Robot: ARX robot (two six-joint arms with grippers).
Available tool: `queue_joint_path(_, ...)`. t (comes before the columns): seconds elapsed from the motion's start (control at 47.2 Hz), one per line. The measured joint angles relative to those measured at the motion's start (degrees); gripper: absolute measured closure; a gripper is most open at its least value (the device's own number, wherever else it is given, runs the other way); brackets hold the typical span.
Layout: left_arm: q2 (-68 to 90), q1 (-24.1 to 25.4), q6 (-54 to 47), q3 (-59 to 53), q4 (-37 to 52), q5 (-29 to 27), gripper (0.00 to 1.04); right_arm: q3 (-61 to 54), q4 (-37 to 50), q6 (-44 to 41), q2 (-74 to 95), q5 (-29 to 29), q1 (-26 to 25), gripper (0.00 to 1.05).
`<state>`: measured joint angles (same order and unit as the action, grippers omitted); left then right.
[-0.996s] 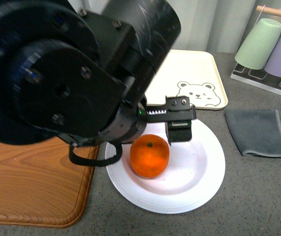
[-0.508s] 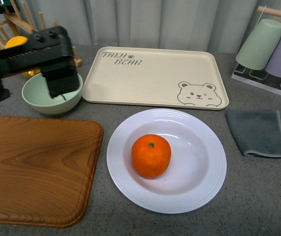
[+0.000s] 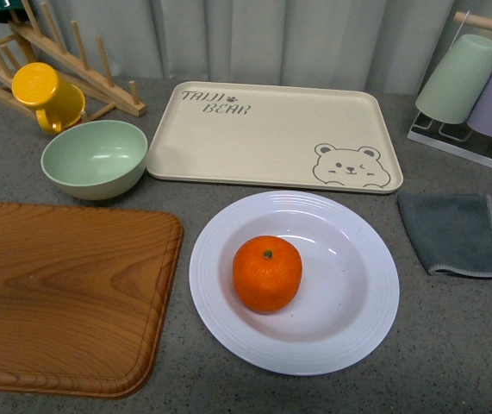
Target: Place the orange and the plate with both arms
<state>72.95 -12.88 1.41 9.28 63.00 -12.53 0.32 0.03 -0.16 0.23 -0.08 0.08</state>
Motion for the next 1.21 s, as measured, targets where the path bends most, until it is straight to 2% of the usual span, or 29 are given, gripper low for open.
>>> queue_joint_path(0.127,-5.18,2.32,-0.26,-2.56,-3.1,2.27,1.01,0.0,0.0,0.0,0.0,0.0,0.0,0.09)
queue_joint_path(0.445,-23.87,7.41,-0.94,-7.45,-16.48,7.15,1.01,0.0,0.0,0.0,0.0,0.0,0.0,0.09)
queue_joint_path(0.508,-27.26,10.45,-0.98,-7.96,-19.43,11.58,1.01,0.0,0.0,0.0,0.0,0.0,0.0,0.09)
queue_joint_path(0.614,-31.56,12.57,-0.98,-8.13,-23.04,12.13,1.01,0.0,0.0,0.0,0.0,0.02,0.02,0.09)
queue_joint_path(0.868,-42.49,12.74,-0.98,-8.2,-32.89,12.39,1.01,0.0,0.0,0.0,0.0,0.0,0.0,0.09)
queue_joint_path(1.207,-51.19,12.74,-0.98,-8.2,-41.11,12.39,1.01,0.0,0.0,0.0,0.0,0.0,0.0,0.09)
